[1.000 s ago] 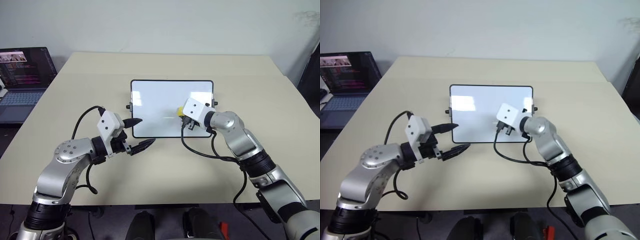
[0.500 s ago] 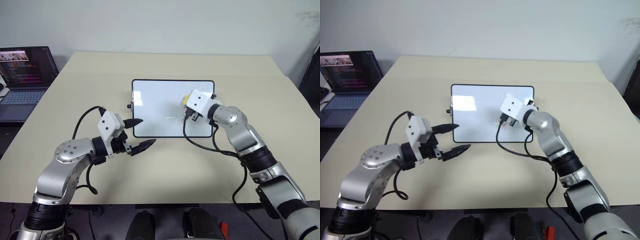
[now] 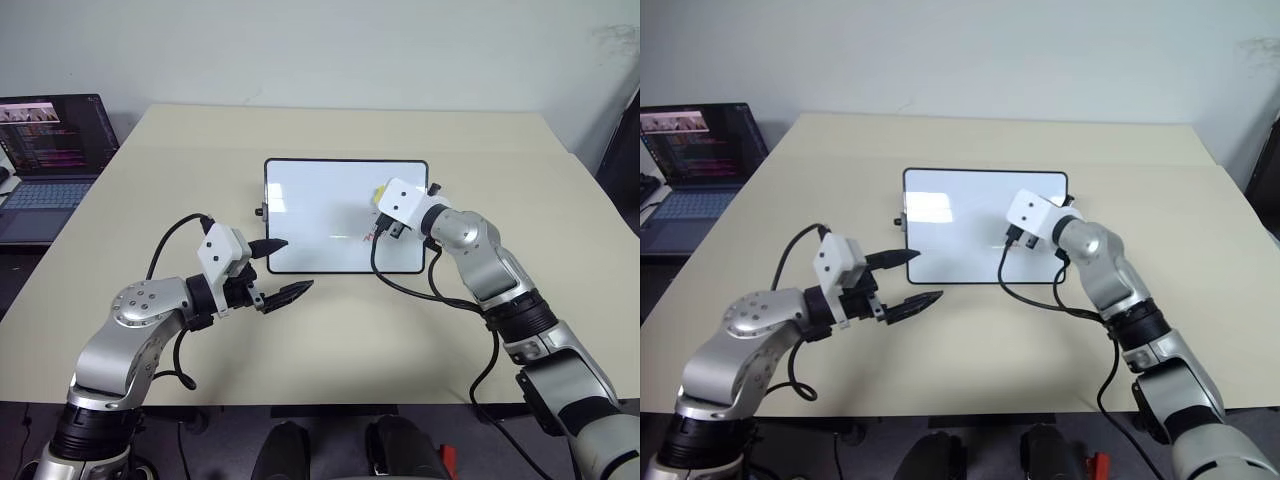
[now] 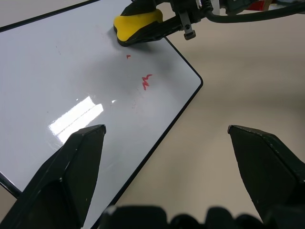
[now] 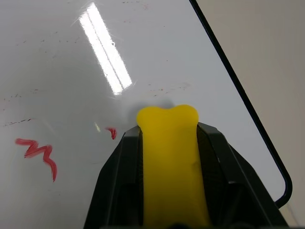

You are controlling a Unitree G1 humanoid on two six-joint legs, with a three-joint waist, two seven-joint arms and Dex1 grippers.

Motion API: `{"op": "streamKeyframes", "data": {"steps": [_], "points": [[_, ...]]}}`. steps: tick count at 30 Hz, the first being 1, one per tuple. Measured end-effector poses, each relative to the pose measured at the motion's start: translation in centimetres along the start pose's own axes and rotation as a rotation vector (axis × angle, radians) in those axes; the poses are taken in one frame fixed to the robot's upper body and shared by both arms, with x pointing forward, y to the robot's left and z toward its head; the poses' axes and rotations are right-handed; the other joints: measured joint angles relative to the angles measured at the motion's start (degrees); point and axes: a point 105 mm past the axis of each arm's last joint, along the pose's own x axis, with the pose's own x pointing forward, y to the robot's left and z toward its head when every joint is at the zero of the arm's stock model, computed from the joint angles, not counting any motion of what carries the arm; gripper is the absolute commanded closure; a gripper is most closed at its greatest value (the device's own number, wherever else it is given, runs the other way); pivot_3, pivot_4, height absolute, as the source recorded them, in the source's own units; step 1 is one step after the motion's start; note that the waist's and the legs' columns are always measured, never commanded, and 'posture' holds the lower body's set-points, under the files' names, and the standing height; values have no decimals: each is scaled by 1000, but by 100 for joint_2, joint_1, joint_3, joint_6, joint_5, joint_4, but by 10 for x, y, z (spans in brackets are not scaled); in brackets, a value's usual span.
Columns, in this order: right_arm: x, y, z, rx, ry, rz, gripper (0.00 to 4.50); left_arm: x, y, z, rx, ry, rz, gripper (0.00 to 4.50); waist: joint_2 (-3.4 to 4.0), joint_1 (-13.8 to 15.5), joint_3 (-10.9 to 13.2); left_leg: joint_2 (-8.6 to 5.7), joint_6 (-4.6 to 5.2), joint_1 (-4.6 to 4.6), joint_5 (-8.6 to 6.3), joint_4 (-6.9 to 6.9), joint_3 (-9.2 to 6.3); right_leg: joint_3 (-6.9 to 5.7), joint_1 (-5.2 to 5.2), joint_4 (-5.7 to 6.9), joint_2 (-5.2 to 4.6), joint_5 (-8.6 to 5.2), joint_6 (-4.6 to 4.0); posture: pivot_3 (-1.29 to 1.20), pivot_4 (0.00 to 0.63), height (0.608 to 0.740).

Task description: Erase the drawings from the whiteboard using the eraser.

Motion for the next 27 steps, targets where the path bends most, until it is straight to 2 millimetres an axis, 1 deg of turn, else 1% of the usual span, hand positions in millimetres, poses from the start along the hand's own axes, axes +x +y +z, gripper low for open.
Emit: {"op": "streamKeyframes", "data": {"steps": [3, 5, 9, 13, 15, 20, 25, 27], "points": [[-1, 22, 1, 2, -3, 92, 3306, 0, 0, 0, 0, 0, 0, 0, 0, -10, 0, 1, 0, 2, 0, 1, 1, 1, 0, 1, 0, -2, 5, 0, 150, 740], [0, 28, 3, 7, -7, 110, 3306, 0, 0, 0, 1, -1, -1, 0, 0, -20, 0, 2, 0, 5, 0, 1, 3, 3, 0, 4, 1, -3, 8, 0, 150, 740], [5, 23, 7, 21, -19, 57, 3306, 0, -2, 1, 1, -3, -4, 0, 1, -25, 1, 6, 2, 7, 2, 2, 3, 3, -1, 5, 6, -2, 8, 0, 150, 740], [7, -3, 8, 15, -23, -67, 3306, 1, -3, 2, 7, -7, -9, 0, 2, -5, 2, 4, 1, 1, 3, 2, 1, 2, -2, 2, 6, -1, 4, 0, 150, 740], [6, -8, 7, 18, -25, -93, 3306, 1, -3, 2, 6, -7, -9, 0, 2, -4, 2, 2, 1, -4, 2, 0, 1, 2, -4, 0, 5, 2, -2, 0, 150, 740], [6, -6, 7, 19, -29, -77, 3306, 1, -3, 2, 6, -7, -9, 0, 2, -4, 2, 2, 1, -8, 2, -2, 0, 0, -7, -2, 4, 8, -13, 0, 150, 740], [3, 18, 6, 17, -20, 46, 3306, 1, -4, 2, 5, -6, -12, 0, 2, -8, 1, 3, 1, -4, 2, -1, 0, 0, -6, -1, 4, -2, 4, 0, 150, 740], [2, 21, 5, 15, -16, 68, 3306, 1, -4, 2, 5, -6, -13, 0, 2, -8, 1, 3, 2, -3, 2, -1, 1, 1, -5, -1, 4, -3, 7, 0, 150, 740]]}}
